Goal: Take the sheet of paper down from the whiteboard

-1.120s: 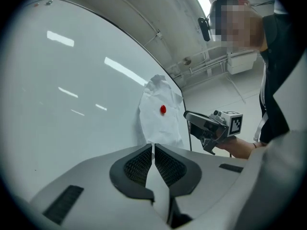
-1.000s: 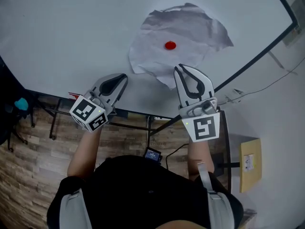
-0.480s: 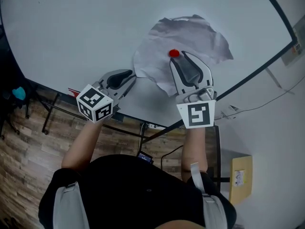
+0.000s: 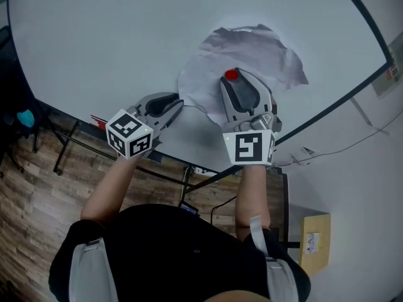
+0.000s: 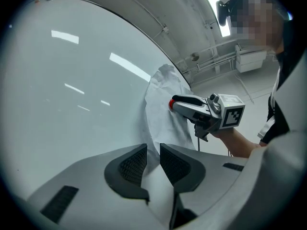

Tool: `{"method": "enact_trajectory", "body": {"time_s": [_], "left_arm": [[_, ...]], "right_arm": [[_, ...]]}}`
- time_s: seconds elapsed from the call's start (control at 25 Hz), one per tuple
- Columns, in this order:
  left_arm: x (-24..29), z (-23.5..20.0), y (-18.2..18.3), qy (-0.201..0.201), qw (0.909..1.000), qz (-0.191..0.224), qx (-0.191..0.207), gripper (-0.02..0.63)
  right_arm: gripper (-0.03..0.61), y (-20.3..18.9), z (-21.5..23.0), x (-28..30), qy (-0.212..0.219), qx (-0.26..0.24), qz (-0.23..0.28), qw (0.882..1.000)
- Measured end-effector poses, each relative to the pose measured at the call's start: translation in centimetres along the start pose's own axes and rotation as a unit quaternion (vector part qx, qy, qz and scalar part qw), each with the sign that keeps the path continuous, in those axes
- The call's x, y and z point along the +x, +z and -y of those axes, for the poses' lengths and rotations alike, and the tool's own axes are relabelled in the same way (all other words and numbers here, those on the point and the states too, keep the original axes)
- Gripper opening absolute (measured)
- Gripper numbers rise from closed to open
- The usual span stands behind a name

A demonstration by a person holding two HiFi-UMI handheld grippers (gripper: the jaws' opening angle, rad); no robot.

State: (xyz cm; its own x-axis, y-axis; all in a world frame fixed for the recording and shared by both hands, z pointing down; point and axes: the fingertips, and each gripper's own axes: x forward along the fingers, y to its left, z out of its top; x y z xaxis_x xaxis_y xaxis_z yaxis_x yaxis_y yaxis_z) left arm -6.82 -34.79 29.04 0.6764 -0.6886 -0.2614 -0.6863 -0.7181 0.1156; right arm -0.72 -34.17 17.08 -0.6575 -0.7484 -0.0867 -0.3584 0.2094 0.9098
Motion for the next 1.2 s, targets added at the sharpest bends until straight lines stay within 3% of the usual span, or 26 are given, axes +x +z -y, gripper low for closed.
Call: {"method": "enact_trajectory", "body": {"time_s": [0.32,0.64,0.88,1.2], "left_arm": [[0.74,0.03,-0.26,-0.001,1.0000,-0.004,0.000,0.083],[1.03,0.05,-0.59,-0.009,0.9999,-0.009,-0.011,0.075],[1.03,0.47,-0.66,-0.015,0.9998,-0.006,-0.014,0.014],[0.78,0.14,-0.48,-0.021,0.9995,-0.001,-0.025,0.012]], "right_arm": [[0.137,-0.45,0.09,0.06,-0.017,-0.022,-0.008,1.000],[0.129,-0.32,0.10,0.07,-0.020,0.003,-0.007,1.000],[0.127,-0.34,0.08,-0.01,-0.019,0.015,-0.008,1.000],[0.126,-0.80,0.15,0.28,-0.018,0.027,-0.017,0.999]]}}
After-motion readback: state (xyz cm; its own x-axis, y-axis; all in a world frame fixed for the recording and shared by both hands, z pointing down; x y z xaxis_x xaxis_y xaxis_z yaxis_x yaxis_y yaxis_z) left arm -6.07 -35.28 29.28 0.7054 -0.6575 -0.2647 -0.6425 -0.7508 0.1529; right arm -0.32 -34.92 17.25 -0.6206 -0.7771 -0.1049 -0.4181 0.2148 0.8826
